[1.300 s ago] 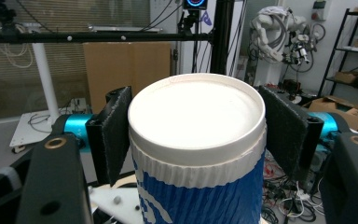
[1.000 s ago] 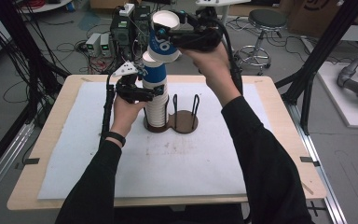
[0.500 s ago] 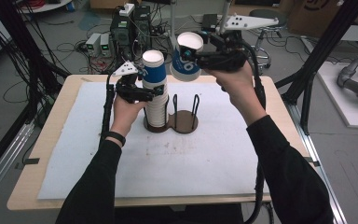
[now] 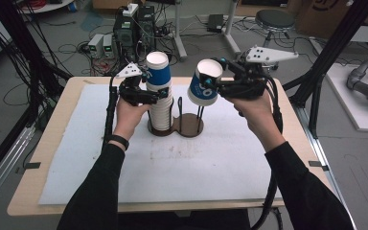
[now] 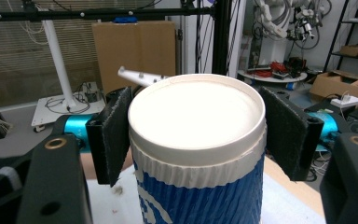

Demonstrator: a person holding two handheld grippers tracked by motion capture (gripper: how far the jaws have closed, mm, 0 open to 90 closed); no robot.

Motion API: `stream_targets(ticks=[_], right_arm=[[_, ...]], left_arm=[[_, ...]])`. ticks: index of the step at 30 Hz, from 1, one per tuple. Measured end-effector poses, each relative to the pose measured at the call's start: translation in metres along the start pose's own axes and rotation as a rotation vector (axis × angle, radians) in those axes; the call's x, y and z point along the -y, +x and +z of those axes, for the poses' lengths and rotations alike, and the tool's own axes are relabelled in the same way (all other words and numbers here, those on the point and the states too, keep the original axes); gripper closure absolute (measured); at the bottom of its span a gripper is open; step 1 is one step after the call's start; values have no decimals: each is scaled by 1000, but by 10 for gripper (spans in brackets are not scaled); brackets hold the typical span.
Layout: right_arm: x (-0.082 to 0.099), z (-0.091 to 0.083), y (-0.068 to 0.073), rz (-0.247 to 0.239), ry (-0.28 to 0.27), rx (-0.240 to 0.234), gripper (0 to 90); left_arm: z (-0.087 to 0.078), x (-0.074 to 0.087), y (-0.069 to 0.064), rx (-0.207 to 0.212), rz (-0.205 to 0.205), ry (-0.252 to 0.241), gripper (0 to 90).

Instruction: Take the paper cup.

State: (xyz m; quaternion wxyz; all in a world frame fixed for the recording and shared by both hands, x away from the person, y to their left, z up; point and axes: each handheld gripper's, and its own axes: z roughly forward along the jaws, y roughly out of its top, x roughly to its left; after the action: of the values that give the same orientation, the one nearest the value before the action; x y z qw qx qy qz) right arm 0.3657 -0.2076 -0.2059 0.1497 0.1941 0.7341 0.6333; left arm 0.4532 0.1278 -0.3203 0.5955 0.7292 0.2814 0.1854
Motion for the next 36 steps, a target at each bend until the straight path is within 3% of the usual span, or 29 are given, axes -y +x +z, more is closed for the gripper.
stream_targets(ticks=[6,11,15,27,36], right_arm=[[29,-5,9,0,16,-9,304],[51,-6,18,-31,48,-1,304],[62,-7,21,-37,64,-3,304],[112,-6,32,-7,97,-7,304],[130,2,36,7,134,-22,304]], left_arm=[[0,0,0,-1,0,3,111],[0,0,-1,-2,1,5,111],[0,0,0,-3,1,5,111],[0,0,0,0,1,1,110],[0,0,-1,-4,0,3,110]])
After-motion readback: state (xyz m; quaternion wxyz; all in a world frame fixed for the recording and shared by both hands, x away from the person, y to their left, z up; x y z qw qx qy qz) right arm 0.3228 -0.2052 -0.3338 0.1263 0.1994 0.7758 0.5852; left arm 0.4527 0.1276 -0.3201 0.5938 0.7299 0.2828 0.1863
